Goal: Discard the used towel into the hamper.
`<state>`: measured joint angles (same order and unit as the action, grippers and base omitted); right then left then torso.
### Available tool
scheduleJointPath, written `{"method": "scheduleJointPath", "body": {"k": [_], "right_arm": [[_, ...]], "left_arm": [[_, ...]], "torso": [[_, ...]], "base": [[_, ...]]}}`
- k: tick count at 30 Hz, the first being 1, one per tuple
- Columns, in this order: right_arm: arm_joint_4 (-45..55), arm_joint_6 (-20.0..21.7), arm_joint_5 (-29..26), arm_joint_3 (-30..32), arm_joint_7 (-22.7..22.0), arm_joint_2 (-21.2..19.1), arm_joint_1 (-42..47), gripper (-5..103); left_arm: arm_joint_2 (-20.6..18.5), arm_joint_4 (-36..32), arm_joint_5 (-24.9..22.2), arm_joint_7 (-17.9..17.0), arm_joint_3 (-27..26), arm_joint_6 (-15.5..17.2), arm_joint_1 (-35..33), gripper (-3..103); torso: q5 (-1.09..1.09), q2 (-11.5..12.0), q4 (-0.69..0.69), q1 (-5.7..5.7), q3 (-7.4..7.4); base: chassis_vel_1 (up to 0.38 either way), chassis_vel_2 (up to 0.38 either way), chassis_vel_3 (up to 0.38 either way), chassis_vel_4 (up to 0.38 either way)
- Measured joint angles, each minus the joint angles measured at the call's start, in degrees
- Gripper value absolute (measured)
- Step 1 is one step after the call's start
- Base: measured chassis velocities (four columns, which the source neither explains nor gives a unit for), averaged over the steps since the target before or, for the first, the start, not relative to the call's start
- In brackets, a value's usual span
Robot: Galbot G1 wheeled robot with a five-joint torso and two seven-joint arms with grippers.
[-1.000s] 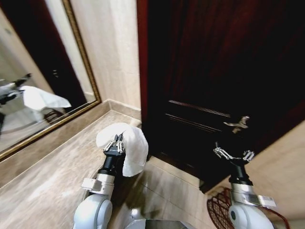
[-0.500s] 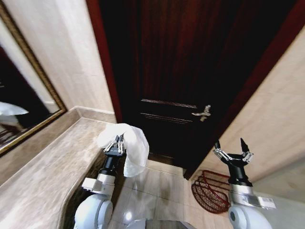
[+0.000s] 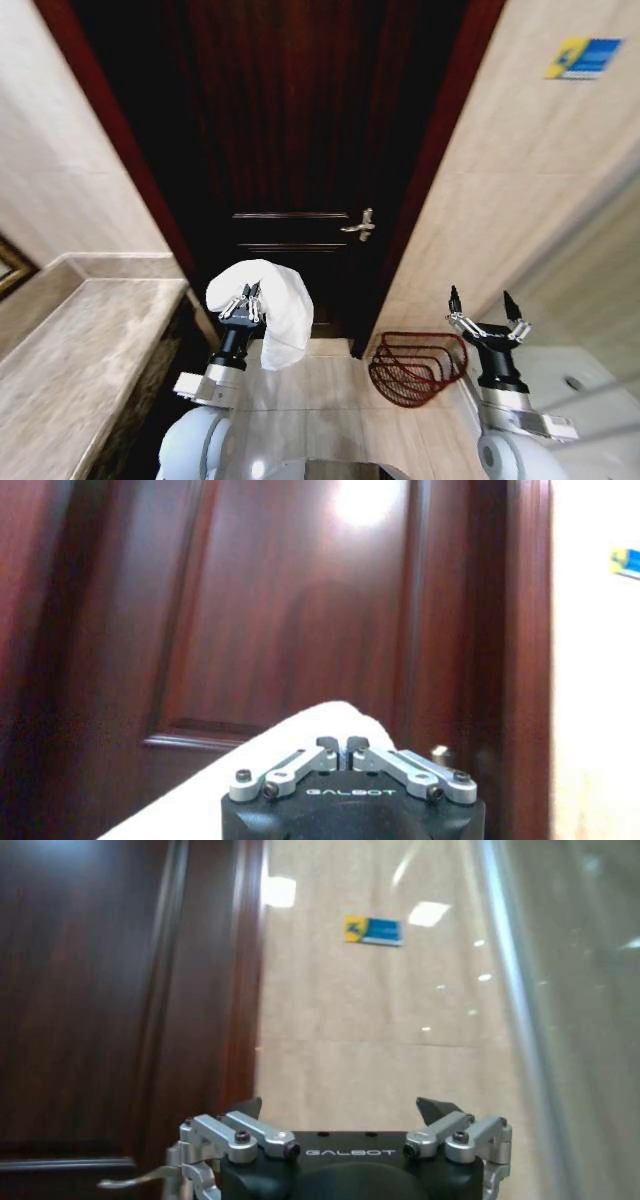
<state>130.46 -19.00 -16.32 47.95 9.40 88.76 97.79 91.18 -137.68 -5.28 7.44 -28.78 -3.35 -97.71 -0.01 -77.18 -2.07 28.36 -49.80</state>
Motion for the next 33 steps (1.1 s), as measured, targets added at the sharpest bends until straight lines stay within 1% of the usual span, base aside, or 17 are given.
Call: {"method": "scheduleJointPath", "body": {"k": [6,10,14,19,23,33], "right_arm": [[0.7,0.2,0.3,-0.5,0.1,-0.1,0.5,100],[1.5,1.2,0.4,-0.8,-0.2,-0.2,0.4,100],[3.0,3.4,0.3,-1.6,-2.0,0.1,0.5,100],[4.4,4.2,0.1,-1.6,-2.5,0.5,0.4,100],[4.6,4.1,-0.2,-1.4,-2.7,0.3,0.3,100],[4.8,2.1,-0.5,-2.0,-1.0,0.7,0.1,100]], "left_arm": [[-0.2,0.2,-0.1,0.0,0.3,0.0,0.1,3],[-0.7,0.9,-0.6,0.0,0.5,0.0,0.4,3],[-1.7,2.3,-2.0,0.1,0.5,0.2,1.5,3],[-2.1,3.4,-2.7,0.1,0.8,0.9,2.1,3],[-2.1,3.6,-2.8,0.1,0.9,0.9,2.2,3],[-2.2,4.8,-3.0,0.1,0.6,0.7,2.6,3]], "torso": [[0.00,0.0,0.00,0.00,0.00],[0.02,0.0,-0.01,0.00,0.00],[0.01,0.0,-0.01,0.00,0.00],[0.00,0.0,0.00,0.00,0.00],[0.00,0.0,0.00,0.00,0.00],[0.01,0.0,-0.01,0.00,0.00]], "base": [[-0.134,-0.128,-0.117,-0.146],[-0.113,-0.129,-0.116,-0.125],[-0.128,-0.111,-0.116,-0.113],[-0.121,-0.122,-0.121,-0.136],[-0.116,-0.128,-0.123,-0.125],[-0.130,-0.128,-0.128,-0.118]]}}
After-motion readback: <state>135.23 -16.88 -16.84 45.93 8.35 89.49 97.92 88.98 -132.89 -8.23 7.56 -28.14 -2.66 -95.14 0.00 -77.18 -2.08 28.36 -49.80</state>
